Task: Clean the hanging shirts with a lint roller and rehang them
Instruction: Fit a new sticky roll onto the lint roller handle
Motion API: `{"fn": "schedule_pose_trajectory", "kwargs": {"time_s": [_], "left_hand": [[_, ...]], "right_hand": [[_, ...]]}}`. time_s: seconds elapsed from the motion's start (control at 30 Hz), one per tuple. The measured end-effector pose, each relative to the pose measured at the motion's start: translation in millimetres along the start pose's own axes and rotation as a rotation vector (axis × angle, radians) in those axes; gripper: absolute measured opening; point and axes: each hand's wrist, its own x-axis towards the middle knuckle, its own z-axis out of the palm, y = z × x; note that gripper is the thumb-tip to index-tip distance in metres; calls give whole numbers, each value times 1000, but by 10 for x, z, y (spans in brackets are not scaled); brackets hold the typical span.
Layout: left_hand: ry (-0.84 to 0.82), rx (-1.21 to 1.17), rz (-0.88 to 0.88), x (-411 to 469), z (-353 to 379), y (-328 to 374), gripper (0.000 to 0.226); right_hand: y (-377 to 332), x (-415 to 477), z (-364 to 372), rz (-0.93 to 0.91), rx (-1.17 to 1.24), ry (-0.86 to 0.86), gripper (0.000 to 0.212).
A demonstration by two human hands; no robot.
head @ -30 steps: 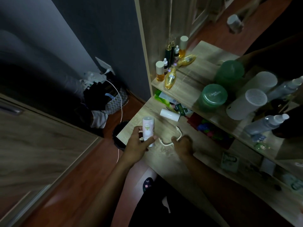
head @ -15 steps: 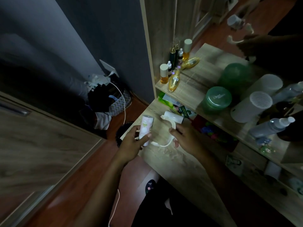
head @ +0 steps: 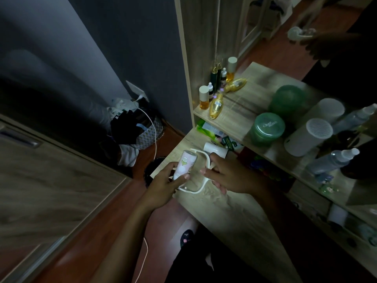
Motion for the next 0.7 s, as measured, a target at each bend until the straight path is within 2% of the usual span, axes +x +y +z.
{"fn": "schedule_pose_trajectory", "kwargs": {"time_s": [0.07,0.17,0.27,0.6,0.7], "left_hand": [[-14,22,19,-31,-2,26,30],[-28,49,36,-74,7,71,27],[-39,92,46,-112,26,105,29],[-25,139,115,-257,120,160,35],[-20,143,114,-262,118,153,30]], "right_hand": [[-35,-28,7,0,-17,-16,19],[-53,-35,20,2,-101,28,35],[-6,-21,39,-16,-203,66,41],[-169,-130,54,62,-311,51,34],[-199,-180,72,52,-324,51,32]]}}
